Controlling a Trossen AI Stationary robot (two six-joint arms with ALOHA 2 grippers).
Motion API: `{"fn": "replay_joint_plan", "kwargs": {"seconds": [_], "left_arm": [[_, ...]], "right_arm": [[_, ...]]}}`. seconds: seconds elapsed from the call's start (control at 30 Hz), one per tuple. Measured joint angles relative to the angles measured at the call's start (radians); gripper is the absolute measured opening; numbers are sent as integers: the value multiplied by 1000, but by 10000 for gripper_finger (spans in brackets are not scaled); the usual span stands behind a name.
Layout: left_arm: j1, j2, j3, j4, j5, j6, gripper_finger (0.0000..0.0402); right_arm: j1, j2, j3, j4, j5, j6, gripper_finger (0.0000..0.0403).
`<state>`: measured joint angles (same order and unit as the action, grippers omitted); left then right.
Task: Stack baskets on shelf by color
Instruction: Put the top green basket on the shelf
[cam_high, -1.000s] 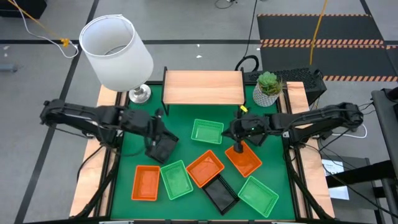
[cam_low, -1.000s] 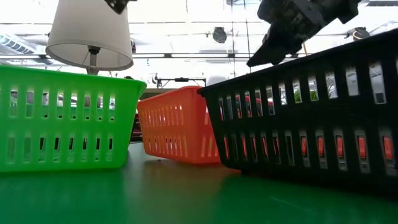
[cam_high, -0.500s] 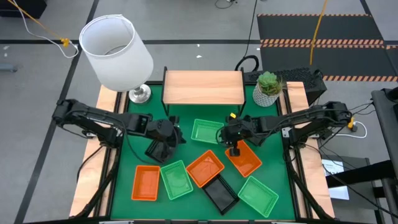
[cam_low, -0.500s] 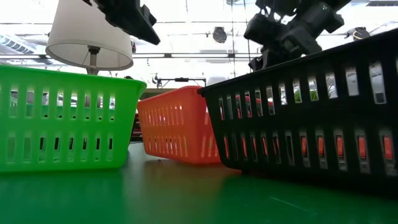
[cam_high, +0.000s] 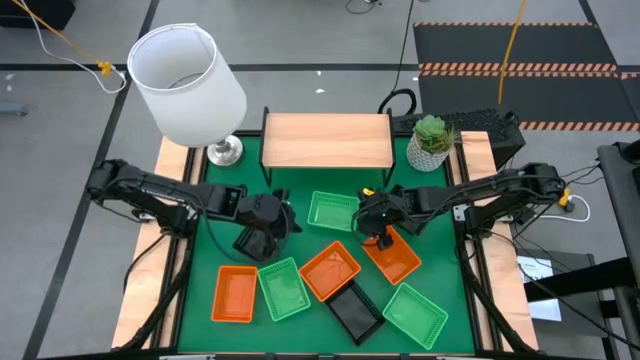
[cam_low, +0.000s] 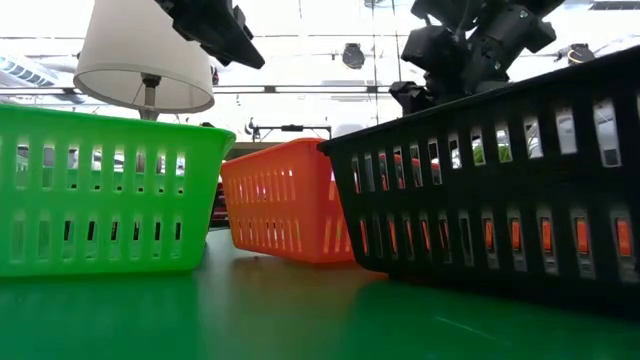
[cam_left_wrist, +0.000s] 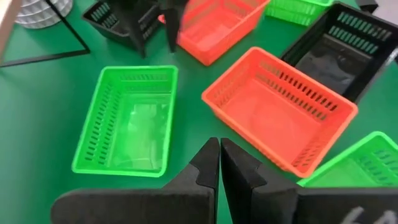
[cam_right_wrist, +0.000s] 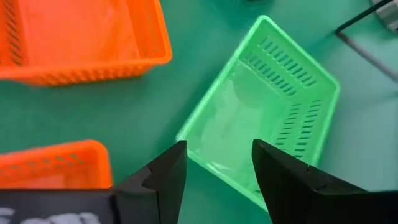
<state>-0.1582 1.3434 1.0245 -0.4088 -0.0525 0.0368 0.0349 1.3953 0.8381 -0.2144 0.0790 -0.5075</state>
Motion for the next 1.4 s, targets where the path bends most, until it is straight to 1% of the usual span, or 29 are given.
{"fn": "replay_joint_plan", "kwargs": {"seconds": [0.1,0.37,0.5,0.73,0.87,1.07,1.2,1.3,1.4], "left_arm": [[-15,0,0,1,1,-2,19],[-55,0,0,-1,-1,-12,19],[-65,0,0,0,-1,-12,19],[-67,0,0,1,-1,-5,19],[-67,0,0,3,-2,2,19],[-67,0,0,35,-2,3,19],[-67,0,0,60,-2,3,19],[-67,0,0,68,-2,2,19],[-67,0,0,70,-2,2,19]], "right_arm": [[0,25,-3,18,29,-52,178],[0,140,-4,83,32,-115,178],[3,159,1,97,56,-114,178],[7,158,2,111,59,-109,176],[6,158,2,114,57,-129,154],[6,158,2,117,54,-185,97],[6,158,2,127,53,-205,67],[6,158,2,129,52,-219,57],[6,158,2,129,52,-219,59]]}}
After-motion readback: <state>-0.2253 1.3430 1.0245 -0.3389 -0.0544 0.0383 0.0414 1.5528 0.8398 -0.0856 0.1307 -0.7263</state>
